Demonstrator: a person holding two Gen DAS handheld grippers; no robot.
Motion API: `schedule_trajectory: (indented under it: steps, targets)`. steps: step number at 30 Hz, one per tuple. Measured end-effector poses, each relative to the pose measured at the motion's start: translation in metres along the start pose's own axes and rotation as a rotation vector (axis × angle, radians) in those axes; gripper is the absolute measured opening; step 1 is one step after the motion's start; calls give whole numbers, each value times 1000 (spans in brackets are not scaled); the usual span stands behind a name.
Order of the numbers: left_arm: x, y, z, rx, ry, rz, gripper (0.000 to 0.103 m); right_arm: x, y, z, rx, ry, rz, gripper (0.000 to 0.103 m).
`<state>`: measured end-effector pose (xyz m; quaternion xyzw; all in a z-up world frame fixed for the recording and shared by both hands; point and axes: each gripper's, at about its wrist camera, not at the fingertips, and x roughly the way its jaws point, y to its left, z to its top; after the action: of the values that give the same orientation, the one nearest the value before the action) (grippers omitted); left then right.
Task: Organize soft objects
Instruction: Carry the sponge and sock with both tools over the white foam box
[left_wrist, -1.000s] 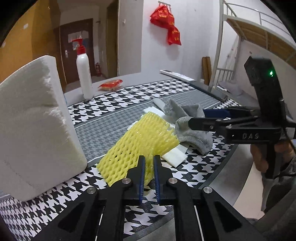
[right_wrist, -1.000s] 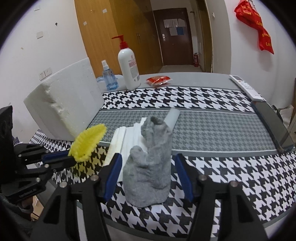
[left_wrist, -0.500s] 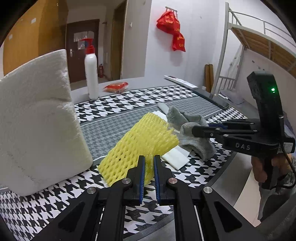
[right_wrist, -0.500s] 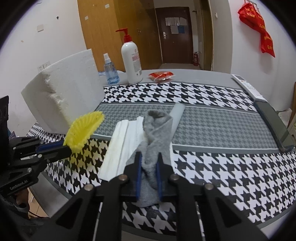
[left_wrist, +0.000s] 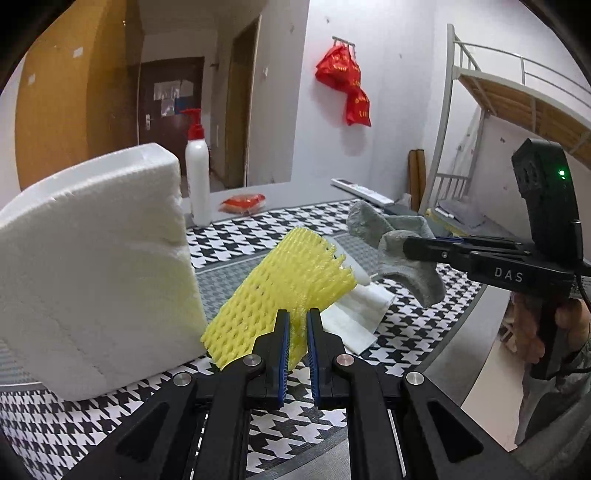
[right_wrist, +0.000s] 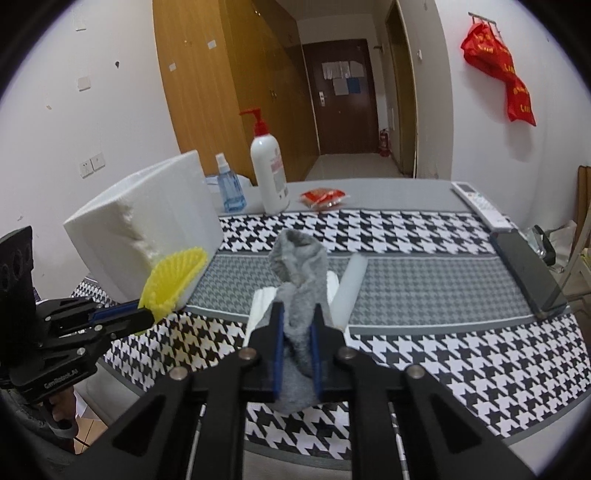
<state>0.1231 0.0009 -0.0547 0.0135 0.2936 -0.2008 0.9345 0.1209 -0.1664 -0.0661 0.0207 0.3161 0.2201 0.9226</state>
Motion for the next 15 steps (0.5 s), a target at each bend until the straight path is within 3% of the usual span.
schedule_trajectory:
  steps: [15]
  targets:
    - [-14, -3, 26, 11, -62, -4, 10, -30, 14, 17, -12, -108, -16, 15]
